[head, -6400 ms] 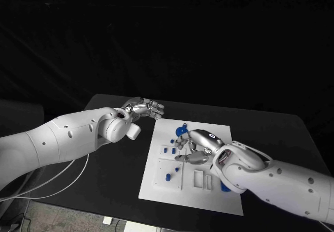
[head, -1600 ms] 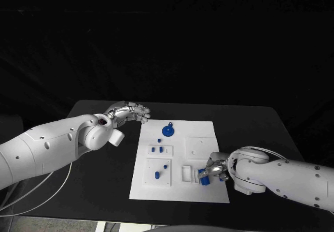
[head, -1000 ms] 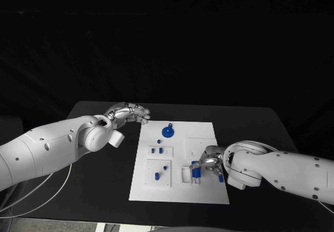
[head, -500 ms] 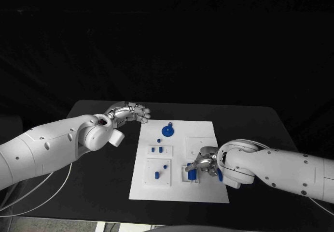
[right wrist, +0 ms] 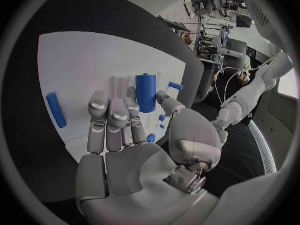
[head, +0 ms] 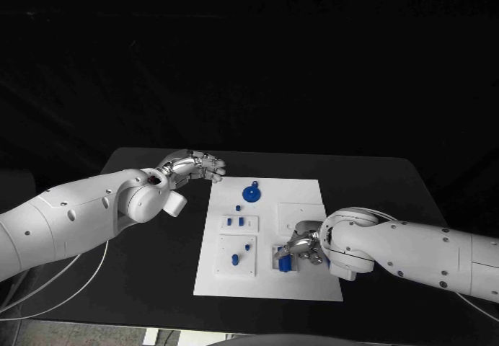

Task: Assemble the parts on the task board

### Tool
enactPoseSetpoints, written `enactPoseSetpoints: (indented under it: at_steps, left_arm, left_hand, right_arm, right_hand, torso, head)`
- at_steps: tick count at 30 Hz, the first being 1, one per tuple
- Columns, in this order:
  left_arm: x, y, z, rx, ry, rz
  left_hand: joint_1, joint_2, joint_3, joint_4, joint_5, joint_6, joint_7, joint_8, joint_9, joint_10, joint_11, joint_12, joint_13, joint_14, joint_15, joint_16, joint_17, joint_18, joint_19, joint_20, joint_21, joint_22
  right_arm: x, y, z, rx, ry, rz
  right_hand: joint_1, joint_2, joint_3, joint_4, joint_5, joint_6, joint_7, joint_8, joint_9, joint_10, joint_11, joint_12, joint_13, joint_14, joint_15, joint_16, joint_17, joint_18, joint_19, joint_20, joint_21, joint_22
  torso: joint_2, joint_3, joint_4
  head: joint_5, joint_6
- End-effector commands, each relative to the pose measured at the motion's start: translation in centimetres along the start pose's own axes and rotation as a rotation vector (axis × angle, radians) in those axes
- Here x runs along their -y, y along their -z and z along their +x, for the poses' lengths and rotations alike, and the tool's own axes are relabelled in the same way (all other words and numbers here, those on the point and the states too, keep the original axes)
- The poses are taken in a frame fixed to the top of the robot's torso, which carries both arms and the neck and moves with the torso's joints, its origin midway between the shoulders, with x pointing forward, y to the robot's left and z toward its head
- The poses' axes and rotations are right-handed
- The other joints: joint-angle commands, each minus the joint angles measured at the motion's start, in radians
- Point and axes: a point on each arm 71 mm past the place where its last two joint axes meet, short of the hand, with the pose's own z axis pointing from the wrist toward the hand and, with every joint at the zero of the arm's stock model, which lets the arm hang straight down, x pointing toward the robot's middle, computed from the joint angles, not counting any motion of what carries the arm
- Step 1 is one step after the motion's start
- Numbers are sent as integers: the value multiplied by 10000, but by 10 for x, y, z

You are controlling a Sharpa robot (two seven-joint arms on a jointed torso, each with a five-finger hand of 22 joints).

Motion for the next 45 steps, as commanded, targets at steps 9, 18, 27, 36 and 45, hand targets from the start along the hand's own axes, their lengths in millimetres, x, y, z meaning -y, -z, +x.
enactPoseSetpoints:
  at_steps: [9, 18, 27, 36, 45]
  left_arm:
    - [2, -1, 2, -95, -1, 104]
    - [1, 0, 2, -74, -7, 81]
    - [1, 0, 3, -159, -50, 55]
    - [1, 0, 2, -139, -62, 38]
    - [1, 0, 2, -136, -66, 26]
  left_hand:
    - [-59, 72, -51, 1, -33, -33, -33, 41, -17, -27, -13, -46, 15, 57, -18, -57, 22, 33, 29, 13, -47, 15]
    - [-66, 81, -52, 9, -32, -32, -34, 43, -19, -26, -13, -47, 16, 55, -17, -66, 30, 32, 30, 14, -52, 18]
    - [-71, 85, -53, 14, -32, -31, -34, 43, -20, -26, -13, -47, 16, 55, -16, -73, 37, 31, 31, 15, -57, 20]
    - [-73, 87, -54, 16, -34, -33, -34, 43, -22, -29, -13, -49, 16, 55, -16, -79, 44, 31, 33, 15, -61, 23]
    - [-74, 85, -56, 17, -36, -36, -34, 42, -24, -31, -12, -51, 16, 55, -15, -85, 50, 31, 34, 15, -64, 26]
  right_arm:
    - [-2, -3, 5, -259, 294, 29]
    - [-4, -5, 2, 231, 581, -52]
    - [-7, -5, 3, 138, 659, -128]
    - [-8, -6, 4, 96, 741, -148]
    - [-8, -5, 4, 101, 720, -277]
  right_hand:
    - [-75, 31, -60, 0, -41, 168, 117, -33, -6, 36, -7, -8, -24, -21, -88, -37, 12, 535, -4, -50, 35, 183]
    - [-204, 14, -109, 25, -42, 159, 121, -59, -15, 12, -3, -42, -37, -31, -86, -57, 19, 535, -22, -48, 28, 175]
    - [-479, -120, -241, 119, -42, 150, 125, -96, -23, -29, 0, -93, -56, -38, -85, -84, 32, 535, -45, -51, 16, 165]
    - [-732, -166, -480, 131, -41, 163, 114, -115, -16, -26, -11, -97, -35, -40, -95, -98, 57, 535, -68, -78, 15, 165]
    - [-1031, -140, -1033, -139, -39, 145, 101, -162, 0, -75, -26, -143, -27, -57, -113, -125, 105, 535, -139, -152, 3, 166]
  torso:
    - [4, -4, -13]
    - [0, -3, -1]
    - [-3, -1, -8]
    - [-3, 4, -13]
    - [0, 4, -12]
  head:
    - [38, -58]
    - [49, -72]
    - [61, -79]
    - [66, -75]
    - [73, -75]
